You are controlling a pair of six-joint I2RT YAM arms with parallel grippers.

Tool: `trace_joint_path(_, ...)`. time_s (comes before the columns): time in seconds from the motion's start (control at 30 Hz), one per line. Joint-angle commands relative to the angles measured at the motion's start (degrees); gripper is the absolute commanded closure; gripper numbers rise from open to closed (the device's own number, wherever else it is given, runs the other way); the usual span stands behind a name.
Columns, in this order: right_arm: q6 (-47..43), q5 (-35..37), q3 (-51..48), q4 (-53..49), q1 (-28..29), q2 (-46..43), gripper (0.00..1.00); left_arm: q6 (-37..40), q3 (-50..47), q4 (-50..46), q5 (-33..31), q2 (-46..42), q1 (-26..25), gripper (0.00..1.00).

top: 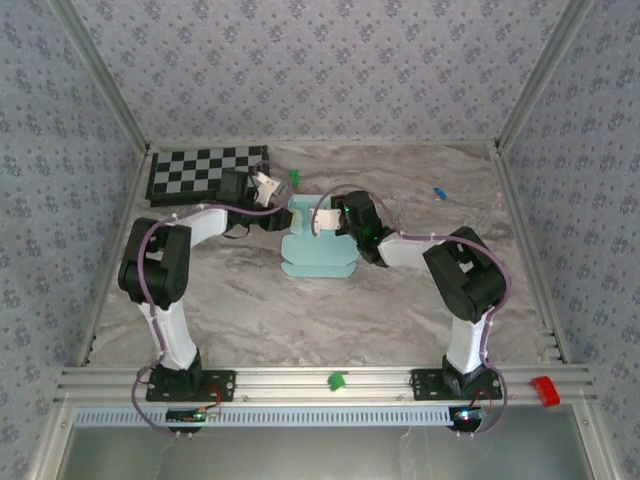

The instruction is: Fold the paper box

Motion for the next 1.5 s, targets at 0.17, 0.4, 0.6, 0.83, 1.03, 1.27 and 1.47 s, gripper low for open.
trace_joint_path(0.17,1.21,-1.46,0.93,-2.09,0.62,0.74,1.0,-2.52,3.34,1.53,-0.59,3.86,-1.63,0.5)
trace_joint_path(0.4,1.6,-1.73,1.23,-2.85,0.81,0.95,1.0,-6.4,3.51,6.0,-5.5,5.28,-3.19,0.53)
trace_joint_path(0.6,2.17,-1.76,1.41,-3.44,1.07,1.21,1.0,-9.85,2.45,9.91,-11.44,5.68,-4.28,0.58)
trace_joint_path(0.83,3.91,-1.62,1.58,-3.53,1.31,0.95,1.0,-9.33,0.63,12.1,-16.07,4.2,-5.4,0.75)
trace_joint_path(1.03,8.74,-0.87,1.46,-2.43,1.65,-0.62,0.89,-7.29,-1.36,11.94,-21.29,1.9,-6.98,0.88)
trace_joint_path(1.27,20.92,1.95,0.96,-5.83,3.05,-8.55,0.4,-7.26,-2.85,7.79,-29.58,-1.55,-9.03,0.95)
trace_joint_path(1.47,37.58,5.78,2.35,-17.81,3.47,-16.5,0.34,-13.97,-3.26,2.87,-36.0,-4.48,-9.9,0.95)
